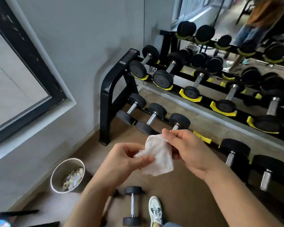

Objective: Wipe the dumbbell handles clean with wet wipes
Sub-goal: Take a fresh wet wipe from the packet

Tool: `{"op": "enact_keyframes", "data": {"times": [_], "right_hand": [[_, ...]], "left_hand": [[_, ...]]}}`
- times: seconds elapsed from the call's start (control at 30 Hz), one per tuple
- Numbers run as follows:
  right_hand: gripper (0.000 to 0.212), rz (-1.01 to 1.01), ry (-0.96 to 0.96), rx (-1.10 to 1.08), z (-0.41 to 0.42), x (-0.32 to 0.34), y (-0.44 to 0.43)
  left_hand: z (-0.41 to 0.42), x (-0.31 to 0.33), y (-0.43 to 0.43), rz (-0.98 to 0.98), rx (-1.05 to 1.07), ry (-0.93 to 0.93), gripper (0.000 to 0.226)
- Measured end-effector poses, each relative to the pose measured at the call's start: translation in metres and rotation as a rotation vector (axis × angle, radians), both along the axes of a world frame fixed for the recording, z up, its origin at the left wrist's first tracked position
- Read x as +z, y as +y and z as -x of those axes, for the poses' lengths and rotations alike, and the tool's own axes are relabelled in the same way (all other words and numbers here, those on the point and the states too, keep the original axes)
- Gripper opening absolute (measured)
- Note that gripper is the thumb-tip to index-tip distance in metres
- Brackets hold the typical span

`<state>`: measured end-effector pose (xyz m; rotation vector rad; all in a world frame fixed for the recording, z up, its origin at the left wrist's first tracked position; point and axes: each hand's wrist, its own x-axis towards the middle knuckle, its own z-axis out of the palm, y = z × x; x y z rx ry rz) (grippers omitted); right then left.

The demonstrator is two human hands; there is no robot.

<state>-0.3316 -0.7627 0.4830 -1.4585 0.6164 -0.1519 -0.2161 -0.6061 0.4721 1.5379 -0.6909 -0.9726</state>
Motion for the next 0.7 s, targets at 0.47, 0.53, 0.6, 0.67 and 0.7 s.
{"op": "enact_keyframes", "data": {"times": [0.47, 0.53, 0.6, 0.67, 0.7], "right_hand": [[0.032, -0.303, -0.184, -0.042, 0.094, 0.018, -0.031], [0.027, -0.359, -0.211, -0.004, 0.103, 0.018, -0.046], [0.034, -0.363, -0.229, 0.149, 0.114, 0.02, -0.065], [0.041, -0.353, -0.183, 0.23, 0.125, 0.019, -0.09], [0.039, -0.331, -0.147, 0.242, 0.13, 0.019, -0.104]], "left_hand": [[0.081, 0.045, -0.052, 0.26, 0.111, 0.133, 0.025], [0.088, 0.049, -0.066, 0.248, 0.034, 0.039, 0.028], [0.093, 0.052, -0.083, 0.218, -0.057, -0.07, 0.034], [0.097, 0.053, -0.105, 0.159, -0.116, -0.171, 0.036], [0.099, 0.052, -0.117, 0.126, -0.145, -0.235, 0.033]]}}
